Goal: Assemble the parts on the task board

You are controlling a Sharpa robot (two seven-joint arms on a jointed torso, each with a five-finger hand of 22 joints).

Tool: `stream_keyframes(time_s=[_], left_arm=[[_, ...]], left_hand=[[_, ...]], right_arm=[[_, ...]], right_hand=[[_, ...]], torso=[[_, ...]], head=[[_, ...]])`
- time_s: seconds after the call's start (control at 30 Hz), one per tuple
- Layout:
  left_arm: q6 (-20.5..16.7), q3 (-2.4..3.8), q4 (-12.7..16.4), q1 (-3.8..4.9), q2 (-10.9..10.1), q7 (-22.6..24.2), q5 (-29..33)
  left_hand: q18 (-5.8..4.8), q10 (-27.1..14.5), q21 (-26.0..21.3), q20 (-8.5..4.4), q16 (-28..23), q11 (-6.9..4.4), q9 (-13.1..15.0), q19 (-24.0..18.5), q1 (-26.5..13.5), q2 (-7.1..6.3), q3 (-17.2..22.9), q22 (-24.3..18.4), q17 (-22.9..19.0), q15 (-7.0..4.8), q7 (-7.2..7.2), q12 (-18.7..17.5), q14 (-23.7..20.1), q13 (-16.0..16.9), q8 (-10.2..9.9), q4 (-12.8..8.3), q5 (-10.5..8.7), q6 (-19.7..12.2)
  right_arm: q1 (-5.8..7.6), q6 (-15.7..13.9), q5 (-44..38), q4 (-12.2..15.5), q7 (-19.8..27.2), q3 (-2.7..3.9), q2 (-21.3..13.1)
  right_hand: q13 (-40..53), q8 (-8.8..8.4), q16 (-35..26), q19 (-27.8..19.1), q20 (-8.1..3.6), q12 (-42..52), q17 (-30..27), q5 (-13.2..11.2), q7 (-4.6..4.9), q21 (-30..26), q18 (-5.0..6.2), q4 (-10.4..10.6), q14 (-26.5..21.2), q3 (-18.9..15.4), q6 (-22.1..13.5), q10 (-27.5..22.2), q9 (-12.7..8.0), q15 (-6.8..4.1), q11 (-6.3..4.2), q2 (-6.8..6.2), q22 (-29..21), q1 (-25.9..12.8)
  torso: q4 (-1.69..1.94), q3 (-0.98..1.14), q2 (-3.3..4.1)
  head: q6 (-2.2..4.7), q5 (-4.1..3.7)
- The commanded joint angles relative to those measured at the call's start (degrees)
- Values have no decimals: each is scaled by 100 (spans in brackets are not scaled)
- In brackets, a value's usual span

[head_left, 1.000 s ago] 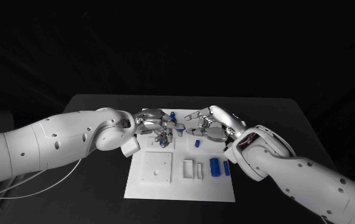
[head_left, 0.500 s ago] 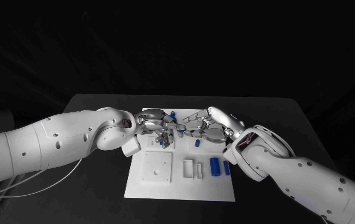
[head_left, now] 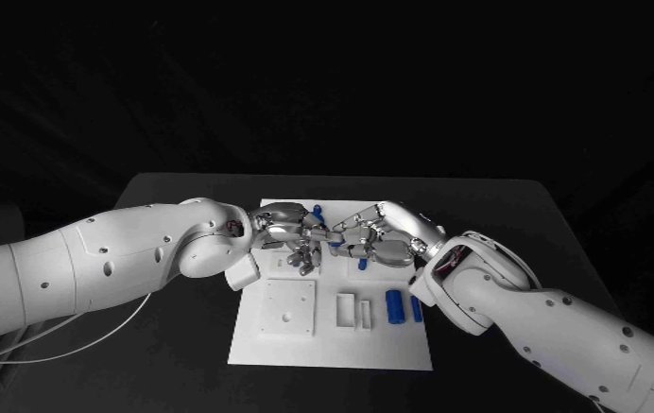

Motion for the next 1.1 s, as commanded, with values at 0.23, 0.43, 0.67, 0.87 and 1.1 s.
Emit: stream_keyframes(time_s=[0.23,0.43,0.67,0.87,1.1], left_arm=[[87,4,27,2,10,21,-36],[68,4,29,3,-3,37,-38],[46,4,32,3,-11,39,-23],[24,4,34,3,-10,37,17],[1,4,52,3,-6,20,95]], left_hand=[[74,-47,-37,20,11,-8,-11,35,132,55,738,97,-8,12,-15,31,-50,6,32,-766,-36,-28],[74,-55,-43,22,13,-6,-22,33,144,47,726,98,-9,13,-15,33,-59,3,52,-756,-37,-32],[73,-62,-48,26,14,-3,-41,30,140,38,708,98,-13,17,-14,29,-67,-4,61,-723,-48,-50],[75,-75,-58,32,16,7,-121,30,163,25,677,96,-18,24,-1,15,-74,-16,29,-659,-57,-72],[67,-87,-83,40,20,9,-203,43,148,15,487,83,-23,28,-18,18,-73,-17,2,-462,-475,-95]], right_arm=[[-6,208,41,-24,66,-12,7],[-6,177,41,-25,55,-15,1],[-6,69,41,-14,49,-16,0],[-6,18,25,-7,42,-16,9],[-7,-39,-77,-9,-7,-18,34]], right_hand=[[38,5,35,25,2,51,11,18,-40,-15,45,10,-2,-39,147,54,-1,-9,-39,119,25,-21],[81,21,43,32,-26,79,20,-29,-148,-7,24,6,4,-2,498,69,24,-43,-97,204,46,5],[99,16,37,36,-72,66,26,-95,-268,-6,-20,1,11,25,876,89,51,-88,-164,253,64,40],[140,17,36,44,-105,79,34,-130,-337,-6,-55,-2,22,-5,1079,126,81,-115,-203,272,76,87],[211,15,39,54,-121,119,49,-144,-370,-5,-72,8,33,-53,1157,165,86,-129,-220,281,92,92]], torso=[[1,2,0],[1,1,0],[-1,3,0],[0,3,0],[2,2,1]], head=[[-11,-12],[-23,-16],[-24,-18],[-27,-23],[-28,-32]])
